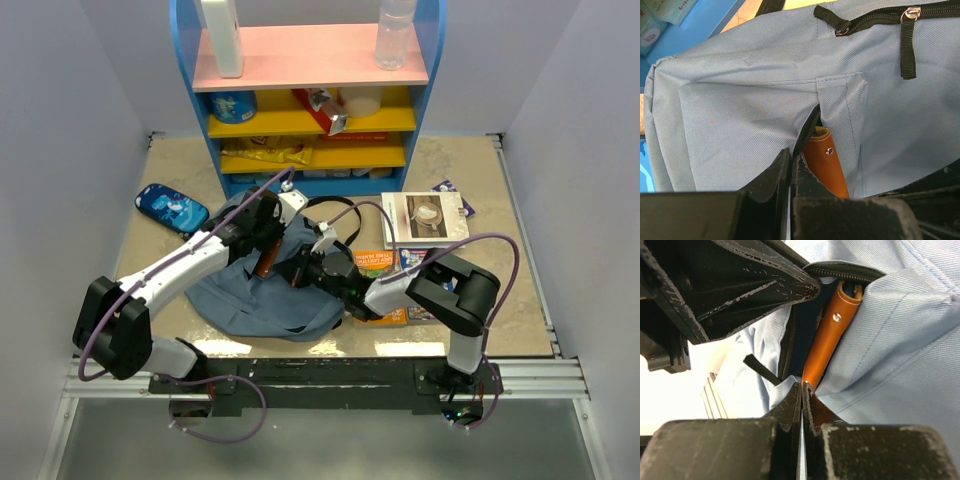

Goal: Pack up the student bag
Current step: Place the personal item in the student bag.

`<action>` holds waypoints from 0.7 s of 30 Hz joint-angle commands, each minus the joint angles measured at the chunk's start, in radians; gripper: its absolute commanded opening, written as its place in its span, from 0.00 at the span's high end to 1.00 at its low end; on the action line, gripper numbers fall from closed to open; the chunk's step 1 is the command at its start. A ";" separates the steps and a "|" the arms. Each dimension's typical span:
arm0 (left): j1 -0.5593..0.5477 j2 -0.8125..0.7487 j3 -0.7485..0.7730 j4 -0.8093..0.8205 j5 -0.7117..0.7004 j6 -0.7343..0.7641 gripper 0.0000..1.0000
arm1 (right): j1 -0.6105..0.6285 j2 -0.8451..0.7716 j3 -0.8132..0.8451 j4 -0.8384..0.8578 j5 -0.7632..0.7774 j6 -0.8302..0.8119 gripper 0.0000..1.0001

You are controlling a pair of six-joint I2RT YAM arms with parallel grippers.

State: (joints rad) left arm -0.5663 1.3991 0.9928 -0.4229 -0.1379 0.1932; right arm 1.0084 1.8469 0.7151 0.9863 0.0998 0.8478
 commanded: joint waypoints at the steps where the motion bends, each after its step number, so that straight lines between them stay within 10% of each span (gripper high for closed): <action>1: -0.006 -0.011 0.050 0.049 -0.003 -0.018 1.00 | 0.009 0.035 0.070 0.009 0.054 -0.032 1.00; 15: -0.004 -0.025 0.078 0.024 0.018 -0.026 1.00 | -0.047 0.207 0.306 -0.186 0.055 -0.114 1.00; 21: -0.007 -0.014 0.066 0.033 0.001 -0.011 1.00 | -0.054 0.028 0.181 -0.175 0.044 -0.164 1.00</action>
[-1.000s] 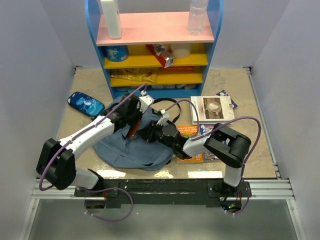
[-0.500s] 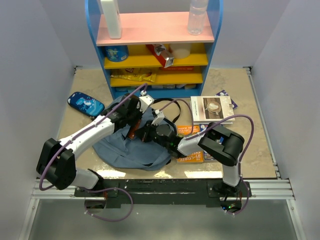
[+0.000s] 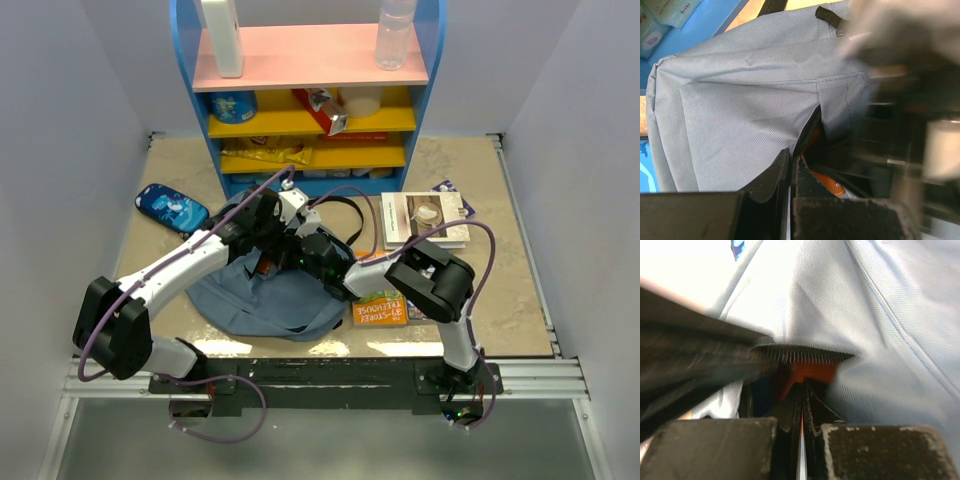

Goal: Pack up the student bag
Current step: Place the personal item in the student bag.

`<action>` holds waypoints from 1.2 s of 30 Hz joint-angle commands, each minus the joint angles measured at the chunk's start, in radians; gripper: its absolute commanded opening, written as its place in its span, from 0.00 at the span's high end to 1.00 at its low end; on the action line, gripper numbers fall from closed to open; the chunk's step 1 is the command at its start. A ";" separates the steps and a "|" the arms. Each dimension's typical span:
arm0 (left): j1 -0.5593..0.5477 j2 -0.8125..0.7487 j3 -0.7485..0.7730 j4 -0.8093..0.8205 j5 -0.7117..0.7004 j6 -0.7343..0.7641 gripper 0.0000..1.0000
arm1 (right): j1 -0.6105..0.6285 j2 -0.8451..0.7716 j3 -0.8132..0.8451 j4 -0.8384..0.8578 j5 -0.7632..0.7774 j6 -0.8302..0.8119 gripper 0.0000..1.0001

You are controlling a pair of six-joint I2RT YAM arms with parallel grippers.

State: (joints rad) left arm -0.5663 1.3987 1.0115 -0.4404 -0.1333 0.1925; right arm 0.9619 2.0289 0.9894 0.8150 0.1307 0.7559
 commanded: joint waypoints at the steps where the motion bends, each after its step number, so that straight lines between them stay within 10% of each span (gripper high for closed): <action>1: -0.006 -0.012 0.038 0.055 -0.005 -0.011 1.00 | -0.006 -0.176 -0.121 0.003 0.017 -0.075 1.00; 21: -0.006 0.009 0.050 0.045 0.037 -0.030 1.00 | -0.006 -0.001 0.037 -0.013 -0.037 -0.049 1.00; 31: 0.000 0.019 -0.014 0.112 0.061 -0.011 1.00 | 0.006 -0.297 -0.342 0.082 0.004 0.002 1.00; 36: 0.029 0.066 0.010 0.127 0.107 -0.005 1.00 | 0.112 -0.337 -0.327 0.026 0.030 -0.168 0.62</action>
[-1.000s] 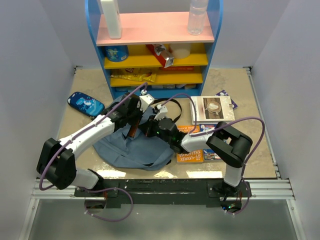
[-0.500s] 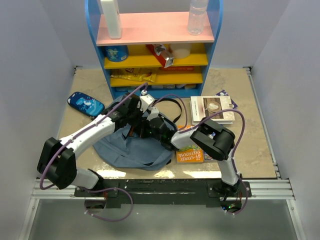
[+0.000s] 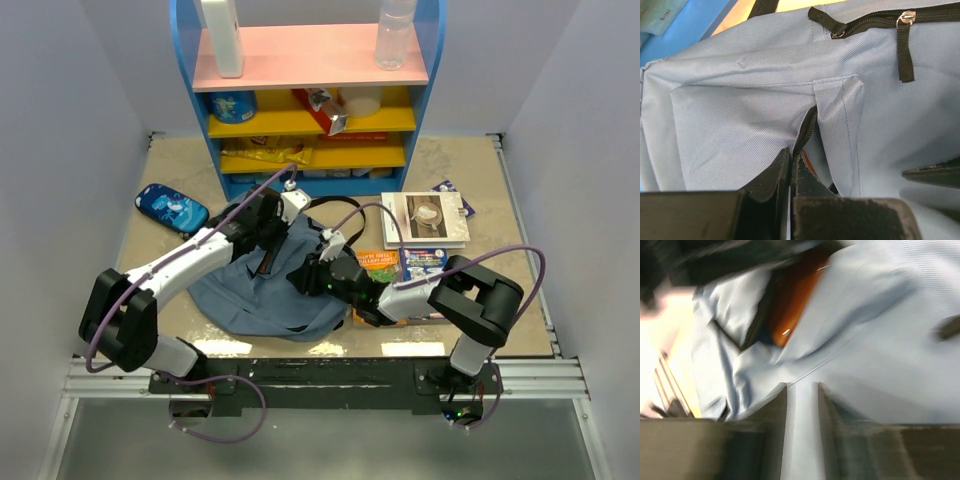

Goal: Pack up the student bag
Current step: Place the personal item in the student bag, then zip the student bag at the center of the board.

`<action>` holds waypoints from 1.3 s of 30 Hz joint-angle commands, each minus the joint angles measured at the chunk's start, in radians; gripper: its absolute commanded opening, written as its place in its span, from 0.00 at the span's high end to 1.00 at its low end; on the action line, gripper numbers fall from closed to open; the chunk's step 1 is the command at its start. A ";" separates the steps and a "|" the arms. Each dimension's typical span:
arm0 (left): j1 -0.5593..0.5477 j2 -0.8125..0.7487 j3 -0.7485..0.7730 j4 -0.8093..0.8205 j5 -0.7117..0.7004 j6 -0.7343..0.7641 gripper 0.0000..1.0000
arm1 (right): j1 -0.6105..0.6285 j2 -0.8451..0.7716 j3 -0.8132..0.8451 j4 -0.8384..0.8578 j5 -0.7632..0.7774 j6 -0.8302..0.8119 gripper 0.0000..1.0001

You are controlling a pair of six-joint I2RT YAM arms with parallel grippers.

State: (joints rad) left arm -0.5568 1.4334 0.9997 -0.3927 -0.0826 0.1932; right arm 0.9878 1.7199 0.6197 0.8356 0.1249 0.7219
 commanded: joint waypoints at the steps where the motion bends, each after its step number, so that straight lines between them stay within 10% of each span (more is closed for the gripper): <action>1: 0.024 0.038 0.027 0.080 0.058 -0.008 1.00 | 0.125 -0.025 0.058 0.002 0.042 -0.168 0.59; 25: 0.031 0.045 0.071 0.048 0.078 -0.012 1.00 | 0.250 0.248 0.445 -0.112 0.377 -0.490 0.38; 32: 0.031 0.032 0.065 0.043 0.078 -0.014 1.00 | 0.250 0.285 0.486 -0.098 0.349 -0.467 0.48; 39: 0.031 0.024 0.051 0.045 0.078 -0.012 1.00 | 0.250 0.308 0.517 -0.116 0.343 -0.444 0.84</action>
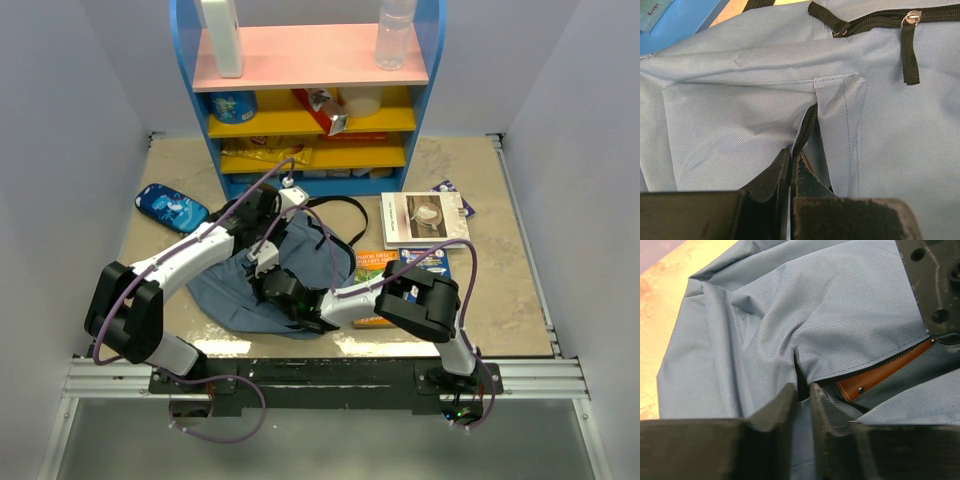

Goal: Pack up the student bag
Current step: Zip the student bag at the center of the board.

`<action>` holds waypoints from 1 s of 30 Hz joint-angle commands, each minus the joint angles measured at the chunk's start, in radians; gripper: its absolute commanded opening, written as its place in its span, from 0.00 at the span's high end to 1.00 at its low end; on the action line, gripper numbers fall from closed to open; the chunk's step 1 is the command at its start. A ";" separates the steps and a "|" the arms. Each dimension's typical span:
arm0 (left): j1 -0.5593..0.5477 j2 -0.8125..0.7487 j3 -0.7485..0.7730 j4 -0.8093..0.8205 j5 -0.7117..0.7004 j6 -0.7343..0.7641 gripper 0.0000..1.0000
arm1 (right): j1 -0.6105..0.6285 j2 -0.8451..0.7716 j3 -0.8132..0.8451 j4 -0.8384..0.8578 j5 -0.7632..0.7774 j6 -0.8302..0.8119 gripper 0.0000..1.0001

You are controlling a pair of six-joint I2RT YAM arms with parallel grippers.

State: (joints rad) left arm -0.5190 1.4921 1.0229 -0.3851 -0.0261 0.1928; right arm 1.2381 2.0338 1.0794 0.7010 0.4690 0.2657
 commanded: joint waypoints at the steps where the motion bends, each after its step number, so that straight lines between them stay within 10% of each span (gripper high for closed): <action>1: -0.007 -0.036 0.026 0.040 0.022 -0.013 1.00 | 0.000 -0.007 0.057 0.017 0.000 0.012 0.87; 7: -0.007 -0.038 0.017 0.043 0.020 -0.013 1.00 | 0.000 -0.033 0.053 -0.006 0.011 0.000 0.96; 10: -0.006 -0.039 0.020 0.040 0.011 -0.013 0.83 | 0.000 -0.055 0.034 -0.009 0.005 0.003 0.98; 14: 0.082 -0.073 0.092 -0.023 0.100 -0.015 0.33 | 0.001 -0.092 0.004 -0.012 0.005 0.009 1.00; 18: 0.279 -0.144 0.143 -0.101 0.235 0.025 0.18 | 0.000 -0.113 -0.004 -0.015 0.002 0.010 1.00; 30: 0.576 -0.296 -0.020 -0.415 0.701 0.460 0.16 | -0.015 -0.107 0.030 -0.029 -0.046 0.038 1.00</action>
State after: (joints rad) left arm 0.0238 1.1778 1.0615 -0.6254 0.4591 0.4431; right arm 1.2366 1.9587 1.0748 0.6422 0.4446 0.2859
